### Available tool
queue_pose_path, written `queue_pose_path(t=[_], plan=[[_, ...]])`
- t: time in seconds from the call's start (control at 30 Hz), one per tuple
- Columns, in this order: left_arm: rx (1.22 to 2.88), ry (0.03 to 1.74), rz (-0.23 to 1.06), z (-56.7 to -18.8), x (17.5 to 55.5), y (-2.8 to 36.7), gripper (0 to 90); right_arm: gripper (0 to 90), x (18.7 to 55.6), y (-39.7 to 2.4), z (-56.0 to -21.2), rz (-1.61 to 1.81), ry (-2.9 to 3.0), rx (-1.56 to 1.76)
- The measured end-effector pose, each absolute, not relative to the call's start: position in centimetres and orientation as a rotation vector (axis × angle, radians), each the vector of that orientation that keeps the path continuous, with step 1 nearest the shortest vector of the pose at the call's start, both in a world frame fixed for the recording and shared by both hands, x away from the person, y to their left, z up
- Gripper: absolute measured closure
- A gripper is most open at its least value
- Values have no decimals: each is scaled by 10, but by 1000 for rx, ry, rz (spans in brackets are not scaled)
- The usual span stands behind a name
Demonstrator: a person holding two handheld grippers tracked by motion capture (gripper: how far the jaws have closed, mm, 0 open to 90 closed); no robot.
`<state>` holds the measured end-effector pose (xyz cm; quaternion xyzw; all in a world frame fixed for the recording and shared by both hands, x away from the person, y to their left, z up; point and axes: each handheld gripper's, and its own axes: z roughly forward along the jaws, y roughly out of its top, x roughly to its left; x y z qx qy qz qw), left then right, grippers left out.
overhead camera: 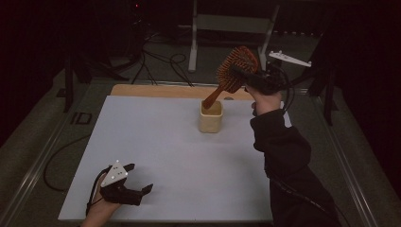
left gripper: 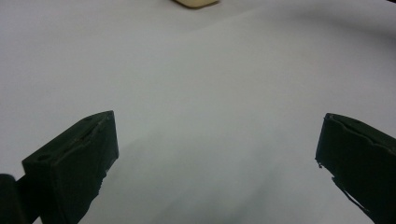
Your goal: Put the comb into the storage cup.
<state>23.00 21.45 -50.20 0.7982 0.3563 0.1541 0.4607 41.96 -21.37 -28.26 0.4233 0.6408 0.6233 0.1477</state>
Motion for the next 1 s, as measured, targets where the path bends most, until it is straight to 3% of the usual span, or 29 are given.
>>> queue_pose_path(t=[1.0], plan=[[1939,842,372,-501,227,215,0,517,469,-193,-346,1585,1976,1284]])
